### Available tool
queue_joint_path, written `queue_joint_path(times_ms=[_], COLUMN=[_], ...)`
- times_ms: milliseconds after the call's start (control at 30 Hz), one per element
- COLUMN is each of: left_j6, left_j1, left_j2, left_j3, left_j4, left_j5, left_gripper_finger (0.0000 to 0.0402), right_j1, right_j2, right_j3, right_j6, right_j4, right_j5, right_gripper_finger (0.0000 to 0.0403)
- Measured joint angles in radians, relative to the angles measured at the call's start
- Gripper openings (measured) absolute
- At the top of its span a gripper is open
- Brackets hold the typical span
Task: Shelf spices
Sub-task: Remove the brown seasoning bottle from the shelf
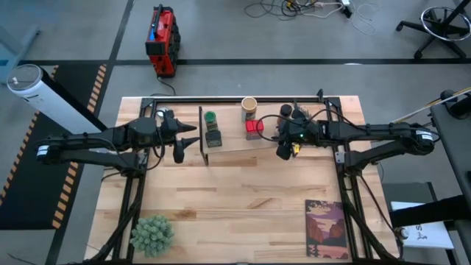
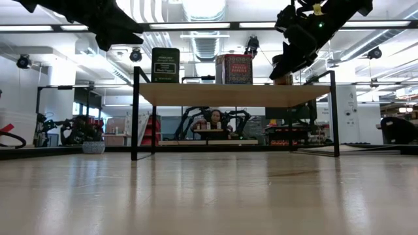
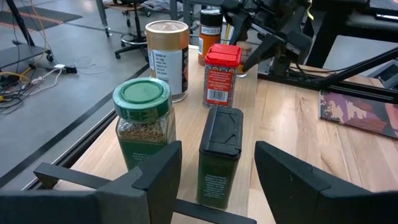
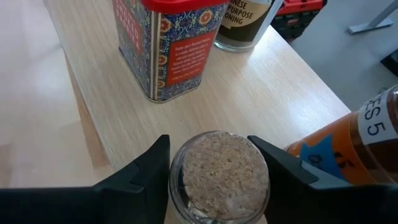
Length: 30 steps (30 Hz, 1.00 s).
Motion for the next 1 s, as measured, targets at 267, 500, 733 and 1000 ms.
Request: queue_joint_path(times_ms=[267,500,733,1000], left_j6=[-0.003,-0.007,-0.007,-0.007], left_j1=[0.000,0.000,0.000,0.000], left_j2=[0.000,0.000,0.000,0.000], left_j3=[0.000,0.000,0.000,0.000], left_j4=[0.000,-0.003,-0.001,0.001], left_j5=[0.000,0.000,0.000,0.000], left_gripper_finger=[0.0192,0.0192,0.0192,0.0192], right_j1=[0.000,0.000,0.000,0.020], right_j2=[-0.013,-0.051,-0.117,-0.170], right_j3=[0.000,0.000,0.000,0.014], right_j6=[-0.002,-0.001,0.003,0.035], right_j4=[-0.013,-0.022,-0.032,-0.024], right_j5=[0.001,0.000,-0.043,-0.180], right_gripper_finger=[0.0167,0.0170,0.0167,0.0167])
